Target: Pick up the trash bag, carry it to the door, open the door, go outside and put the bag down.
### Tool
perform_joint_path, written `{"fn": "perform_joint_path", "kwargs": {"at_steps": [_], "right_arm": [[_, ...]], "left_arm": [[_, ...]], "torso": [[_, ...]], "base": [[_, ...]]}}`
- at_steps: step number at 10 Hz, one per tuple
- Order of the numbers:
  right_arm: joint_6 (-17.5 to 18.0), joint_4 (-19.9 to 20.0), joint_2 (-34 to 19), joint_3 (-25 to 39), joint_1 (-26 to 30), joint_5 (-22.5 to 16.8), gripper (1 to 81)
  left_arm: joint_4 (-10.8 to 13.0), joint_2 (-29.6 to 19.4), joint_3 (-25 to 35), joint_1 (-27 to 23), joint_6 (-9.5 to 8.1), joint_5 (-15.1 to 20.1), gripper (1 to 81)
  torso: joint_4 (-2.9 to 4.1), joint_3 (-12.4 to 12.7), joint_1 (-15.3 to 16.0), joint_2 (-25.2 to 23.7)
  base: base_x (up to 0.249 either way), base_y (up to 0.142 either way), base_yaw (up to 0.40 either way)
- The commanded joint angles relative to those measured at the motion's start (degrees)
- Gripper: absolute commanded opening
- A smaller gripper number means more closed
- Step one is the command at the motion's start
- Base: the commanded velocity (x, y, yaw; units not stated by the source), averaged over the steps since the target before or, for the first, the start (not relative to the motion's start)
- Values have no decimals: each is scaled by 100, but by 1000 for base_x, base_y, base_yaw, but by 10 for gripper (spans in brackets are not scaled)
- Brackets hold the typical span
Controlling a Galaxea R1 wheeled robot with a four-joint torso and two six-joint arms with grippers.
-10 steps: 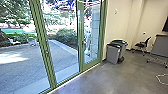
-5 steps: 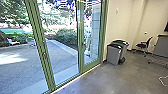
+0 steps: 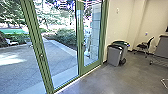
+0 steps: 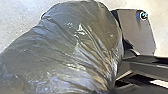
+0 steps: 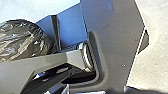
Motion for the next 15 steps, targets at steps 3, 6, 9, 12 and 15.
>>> {"fn": "perform_joint_path", "kwargs": {"at_steps": [3, 6, 9, 12, 15], "right_arm": [[-37, -52, 19, 31, 211, -299, 811], [-29, -52, 19, 31, 237, -308, 811], [-29, -52, 19, 22, 237, -299, 811], [-29, -43, 19, 31, 211, -291, 811], [-29, -43, 19, 31, 228, -291, 811]], "left_arm": [[17, -14, -16, -359, 46, 397, 10], [17, -14, -16, -359, 46, 397, 10], [9, -5, -16, -359, 46, 397, 10], [17, 39, -7, -202, 55, -131, 10], [9, 83, -7, -70, 55, -605, 10]], "torso": [[0, 0, 2, 2], [0, 0, 0, 0], [0, 0, 0, 0], [0, 0, 0, 0], [0, 0, 0, 0]], "base": [[154, -67, 0], [154, -67, 0], [154, -67, 0], [154, -67, 0], [154, -67, 0]]}}
